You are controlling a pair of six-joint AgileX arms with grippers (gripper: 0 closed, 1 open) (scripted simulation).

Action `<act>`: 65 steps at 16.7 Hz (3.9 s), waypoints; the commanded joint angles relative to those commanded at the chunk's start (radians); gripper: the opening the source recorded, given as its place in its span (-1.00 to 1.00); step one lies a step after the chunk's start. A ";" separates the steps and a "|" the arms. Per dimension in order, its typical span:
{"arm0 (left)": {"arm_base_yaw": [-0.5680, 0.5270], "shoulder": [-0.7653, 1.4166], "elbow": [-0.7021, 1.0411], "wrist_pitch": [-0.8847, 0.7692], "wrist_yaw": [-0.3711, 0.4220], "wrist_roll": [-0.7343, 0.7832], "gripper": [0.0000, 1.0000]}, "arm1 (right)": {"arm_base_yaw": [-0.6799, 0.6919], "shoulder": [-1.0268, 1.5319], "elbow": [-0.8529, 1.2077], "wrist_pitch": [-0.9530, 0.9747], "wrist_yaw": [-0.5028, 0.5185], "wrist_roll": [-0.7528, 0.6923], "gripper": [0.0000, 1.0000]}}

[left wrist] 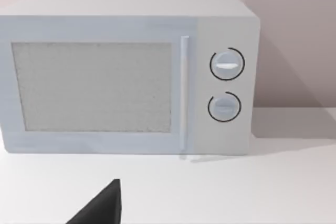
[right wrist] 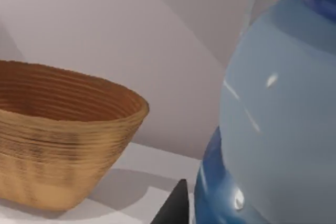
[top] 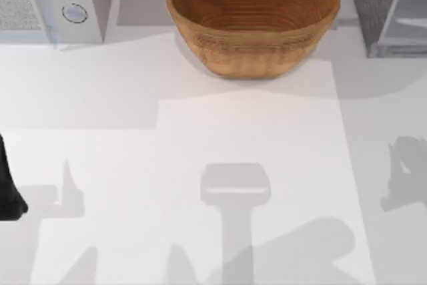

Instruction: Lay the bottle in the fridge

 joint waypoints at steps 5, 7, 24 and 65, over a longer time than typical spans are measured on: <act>0.000 0.000 0.000 0.000 0.000 0.000 1.00 | 0.051 -0.260 -0.079 -0.223 0.248 0.114 -0.98; 0.000 0.000 0.000 0.000 0.000 0.000 1.00 | 0.055 -0.293 -0.103 -0.255 0.283 0.135 -0.98; 0.000 0.000 0.000 0.000 0.000 0.000 1.00 | -0.043 0.364 0.226 0.122 0.200 0.144 -0.98; 0.000 0.000 0.000 0.000 0.000 0.000 1.00 | -0.170 2.081 1.381 0.626 0.082 0.150 -0.98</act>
